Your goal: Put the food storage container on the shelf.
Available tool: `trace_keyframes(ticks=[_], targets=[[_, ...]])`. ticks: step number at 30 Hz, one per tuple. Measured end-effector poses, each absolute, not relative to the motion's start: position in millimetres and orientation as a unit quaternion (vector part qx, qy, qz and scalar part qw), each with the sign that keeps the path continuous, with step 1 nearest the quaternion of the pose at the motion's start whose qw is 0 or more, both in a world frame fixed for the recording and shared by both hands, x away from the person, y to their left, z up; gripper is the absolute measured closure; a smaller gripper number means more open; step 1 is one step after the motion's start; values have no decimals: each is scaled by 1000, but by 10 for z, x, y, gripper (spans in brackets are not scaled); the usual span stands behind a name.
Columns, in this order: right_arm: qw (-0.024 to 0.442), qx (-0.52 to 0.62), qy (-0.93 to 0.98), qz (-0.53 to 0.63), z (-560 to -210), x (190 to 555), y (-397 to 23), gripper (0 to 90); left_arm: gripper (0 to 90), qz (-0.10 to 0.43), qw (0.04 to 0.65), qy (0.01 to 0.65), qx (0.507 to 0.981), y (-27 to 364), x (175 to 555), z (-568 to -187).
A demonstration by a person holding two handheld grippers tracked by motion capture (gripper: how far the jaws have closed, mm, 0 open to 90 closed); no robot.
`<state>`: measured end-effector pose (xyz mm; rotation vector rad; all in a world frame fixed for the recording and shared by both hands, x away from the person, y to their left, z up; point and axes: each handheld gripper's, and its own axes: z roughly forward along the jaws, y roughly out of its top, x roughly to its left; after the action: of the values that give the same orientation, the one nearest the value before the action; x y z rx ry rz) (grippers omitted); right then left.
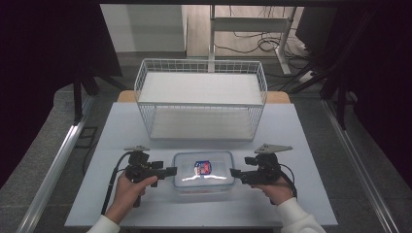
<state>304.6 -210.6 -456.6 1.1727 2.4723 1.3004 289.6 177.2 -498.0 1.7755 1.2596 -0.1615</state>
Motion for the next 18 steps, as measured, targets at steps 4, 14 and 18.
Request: trace_keyframes(ticks=[4,14,18], targets=[[42,389,813,432,-4594,3079,-2090,165,193,-79,452,511,727,1736,2977,-5057],[-19,406,800,441,-4700,3210,-2089,161,206,-115,448,504,729,1658,3031,-5129],[-29,408,803,434,-4743,3239,-2063,155,218,-129,451,503,726,1641,3048,-5160]])
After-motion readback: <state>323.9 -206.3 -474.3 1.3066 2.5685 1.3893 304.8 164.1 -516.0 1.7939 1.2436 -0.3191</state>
